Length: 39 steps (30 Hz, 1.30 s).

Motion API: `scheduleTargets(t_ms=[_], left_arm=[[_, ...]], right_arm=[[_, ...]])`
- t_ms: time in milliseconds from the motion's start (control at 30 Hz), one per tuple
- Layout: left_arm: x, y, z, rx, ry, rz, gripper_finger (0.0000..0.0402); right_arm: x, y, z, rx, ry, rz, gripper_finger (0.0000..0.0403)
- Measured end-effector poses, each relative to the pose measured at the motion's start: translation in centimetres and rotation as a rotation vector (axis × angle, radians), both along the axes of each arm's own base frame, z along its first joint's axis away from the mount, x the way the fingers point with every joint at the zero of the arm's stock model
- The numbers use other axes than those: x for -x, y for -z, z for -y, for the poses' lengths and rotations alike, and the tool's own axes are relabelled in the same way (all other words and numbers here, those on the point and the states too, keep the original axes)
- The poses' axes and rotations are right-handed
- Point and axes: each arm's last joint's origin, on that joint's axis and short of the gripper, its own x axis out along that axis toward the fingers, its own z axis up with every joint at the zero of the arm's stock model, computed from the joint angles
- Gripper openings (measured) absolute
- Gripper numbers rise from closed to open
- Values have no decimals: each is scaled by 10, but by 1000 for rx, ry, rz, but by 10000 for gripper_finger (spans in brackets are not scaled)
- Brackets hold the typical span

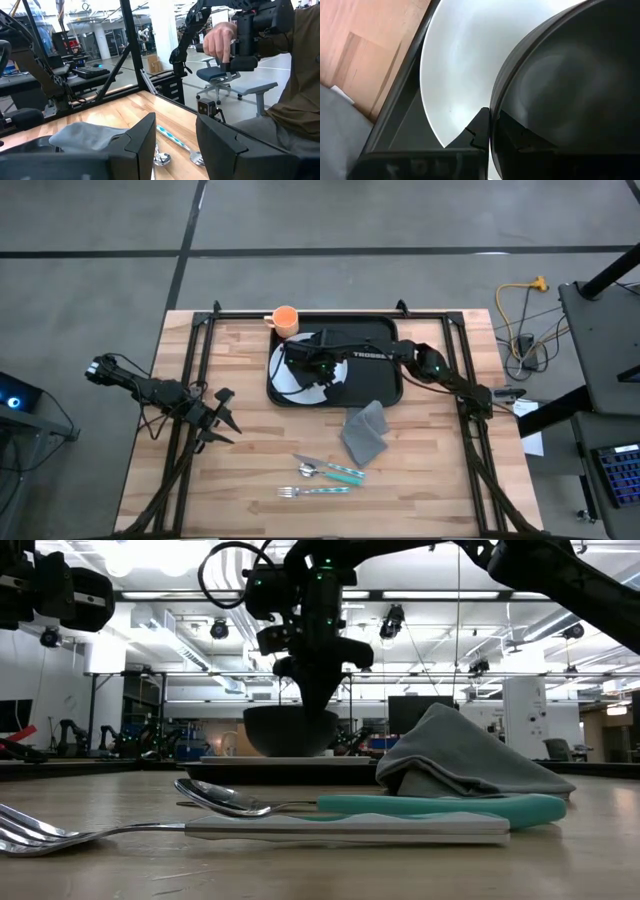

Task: Set up tray
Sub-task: Put the black bowl on top of the white plate of the black tray

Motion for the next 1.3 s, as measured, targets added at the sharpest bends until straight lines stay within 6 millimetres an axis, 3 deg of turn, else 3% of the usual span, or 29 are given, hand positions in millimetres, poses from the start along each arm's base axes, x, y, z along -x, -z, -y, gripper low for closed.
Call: scheduleTargets(t_ms=[1300], left_arm=[[0, 0, 0, 0, 0, 1, 122]], right_arm=[[-2, 12, 1, -3, 56, 7, 9]])
